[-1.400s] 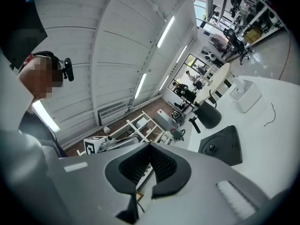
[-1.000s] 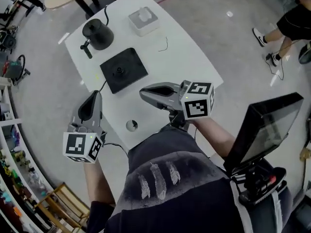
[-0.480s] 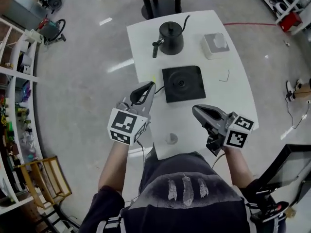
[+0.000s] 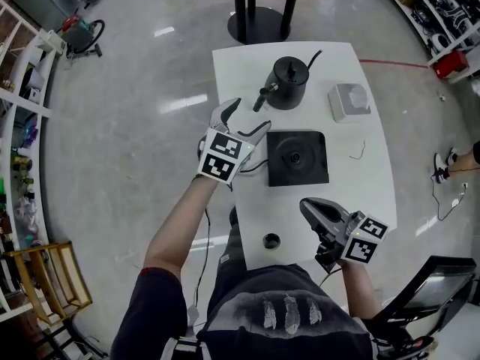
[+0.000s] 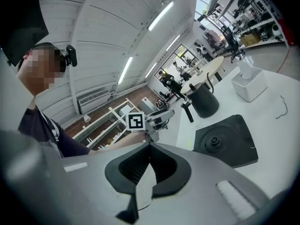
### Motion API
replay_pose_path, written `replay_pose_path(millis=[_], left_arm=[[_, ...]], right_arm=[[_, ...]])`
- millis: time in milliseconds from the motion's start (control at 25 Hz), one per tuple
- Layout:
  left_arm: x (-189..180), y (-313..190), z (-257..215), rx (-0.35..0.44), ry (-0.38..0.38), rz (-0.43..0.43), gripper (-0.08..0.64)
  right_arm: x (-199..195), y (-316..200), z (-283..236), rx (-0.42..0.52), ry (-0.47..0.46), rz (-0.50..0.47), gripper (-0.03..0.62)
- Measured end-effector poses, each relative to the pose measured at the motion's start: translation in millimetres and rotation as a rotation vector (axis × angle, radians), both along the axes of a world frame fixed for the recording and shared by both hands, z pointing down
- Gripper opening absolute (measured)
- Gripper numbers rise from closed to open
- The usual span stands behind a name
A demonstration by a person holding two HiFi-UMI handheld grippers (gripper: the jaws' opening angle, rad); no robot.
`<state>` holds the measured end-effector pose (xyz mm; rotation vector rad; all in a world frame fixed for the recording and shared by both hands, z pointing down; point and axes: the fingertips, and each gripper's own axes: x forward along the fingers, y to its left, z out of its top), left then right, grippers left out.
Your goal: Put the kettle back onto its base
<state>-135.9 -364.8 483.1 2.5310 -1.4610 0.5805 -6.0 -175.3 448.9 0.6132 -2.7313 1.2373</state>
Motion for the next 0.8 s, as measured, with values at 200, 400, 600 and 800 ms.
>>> replay_pose_path(millis=[200, 400, 600, 800], left_arm=[[2, -57, 49, -0.059, -0.102, -0.005, 0.35], [14, -82, 67, -0.041, -0.182, 0.02, 0.347], [20, -99, 72, -0.054, -0.157, 0.011, 0.296], [23, -101, 79, -0.089, -0.146, 0.05, 0.245]], right_arm=[[12, 1, 10, -0.026, 0.041, 0.041, 0.002], [22, 7, 17, -0.056, 0.066, 0.069, 0.002], [30, 10, 16, -0.065, 0.062, 0.078, 0.002], [38, 10, 21, -0.076, 0.062, 0.103, 0.002]])
